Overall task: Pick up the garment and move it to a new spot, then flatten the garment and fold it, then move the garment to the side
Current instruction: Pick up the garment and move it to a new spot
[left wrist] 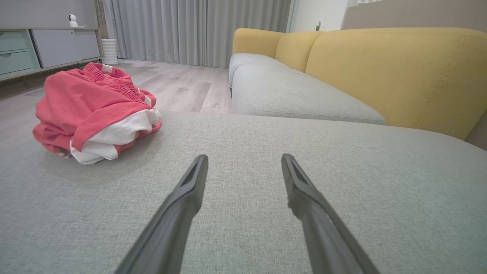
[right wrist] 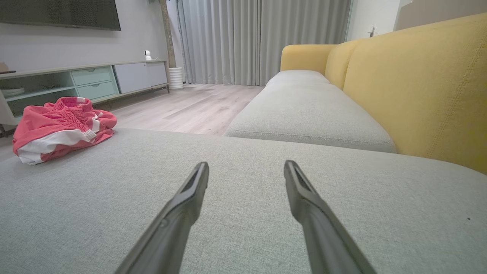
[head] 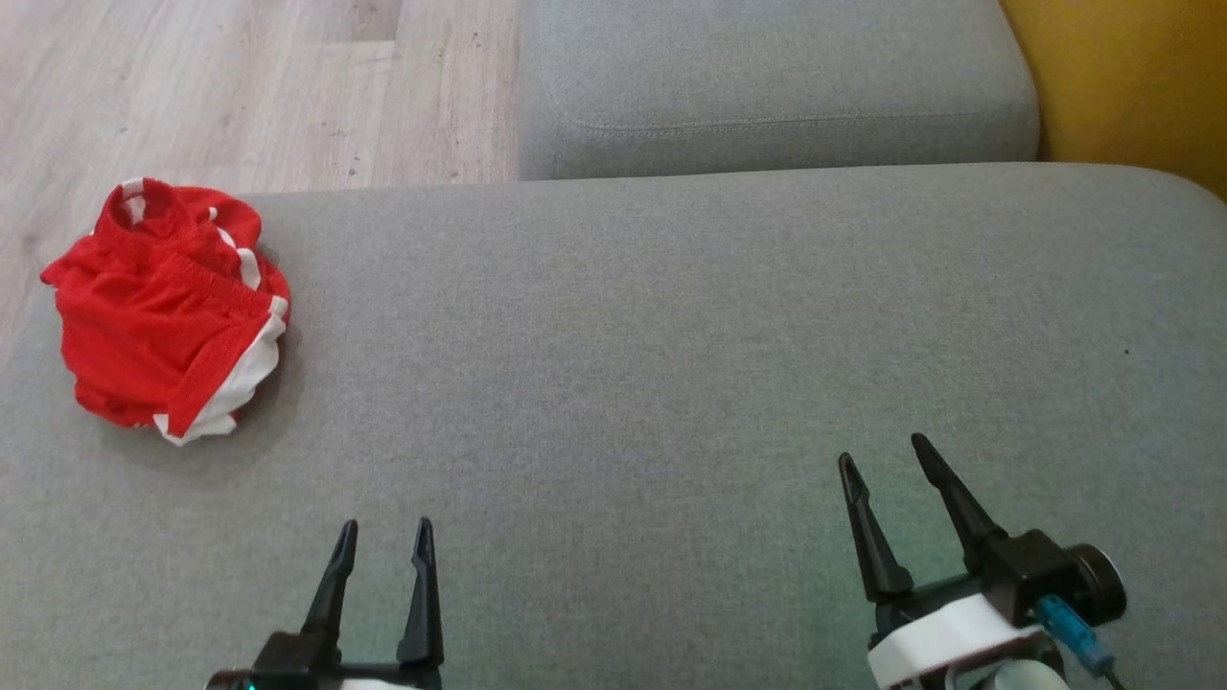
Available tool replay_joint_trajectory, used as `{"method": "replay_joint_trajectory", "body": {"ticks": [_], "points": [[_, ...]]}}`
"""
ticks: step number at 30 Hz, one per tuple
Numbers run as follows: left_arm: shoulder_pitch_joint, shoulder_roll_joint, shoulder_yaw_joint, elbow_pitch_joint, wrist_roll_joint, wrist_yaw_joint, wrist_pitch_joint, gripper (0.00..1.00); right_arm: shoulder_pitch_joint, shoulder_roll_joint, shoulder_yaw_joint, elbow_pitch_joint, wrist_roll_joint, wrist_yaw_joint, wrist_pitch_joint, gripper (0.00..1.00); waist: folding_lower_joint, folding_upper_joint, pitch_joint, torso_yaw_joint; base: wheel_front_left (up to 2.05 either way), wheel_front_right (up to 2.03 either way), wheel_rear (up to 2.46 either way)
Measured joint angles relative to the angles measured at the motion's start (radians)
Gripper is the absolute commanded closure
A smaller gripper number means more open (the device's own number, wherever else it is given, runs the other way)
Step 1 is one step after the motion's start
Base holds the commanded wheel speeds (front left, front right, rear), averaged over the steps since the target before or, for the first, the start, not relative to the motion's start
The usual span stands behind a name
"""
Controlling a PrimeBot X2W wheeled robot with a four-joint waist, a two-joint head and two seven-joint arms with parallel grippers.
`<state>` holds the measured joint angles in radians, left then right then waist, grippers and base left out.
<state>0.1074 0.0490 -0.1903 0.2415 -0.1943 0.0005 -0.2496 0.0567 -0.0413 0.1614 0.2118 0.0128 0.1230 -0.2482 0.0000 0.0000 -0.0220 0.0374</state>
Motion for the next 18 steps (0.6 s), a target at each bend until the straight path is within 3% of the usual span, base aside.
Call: {"method": "replay_joint_trajectory", "body": {"ticks": [12, 18], "points": [[0.000, 0.003, -0.003, 0.005, -0.010, 0.009, 0.000, 0.00, 0.000, 0.000, -0.010, 0.012, 0.003, 0.000, 0.000, 0.00, 0.0000, 0.0000, 0.000, 0.011, 0.00, 0.00, 0.00], [-0.008, 0.006, -0.008, 0.004, -0.010, 0.010, 0.000, 0.00, 0.019, 0.000, -0.053, 0.008, 0.003, 0.000, 0.000, 0.00, 0.0000, 0.0000, 0.001, 0.087, 0.00, 0.00, 0.00]]}}
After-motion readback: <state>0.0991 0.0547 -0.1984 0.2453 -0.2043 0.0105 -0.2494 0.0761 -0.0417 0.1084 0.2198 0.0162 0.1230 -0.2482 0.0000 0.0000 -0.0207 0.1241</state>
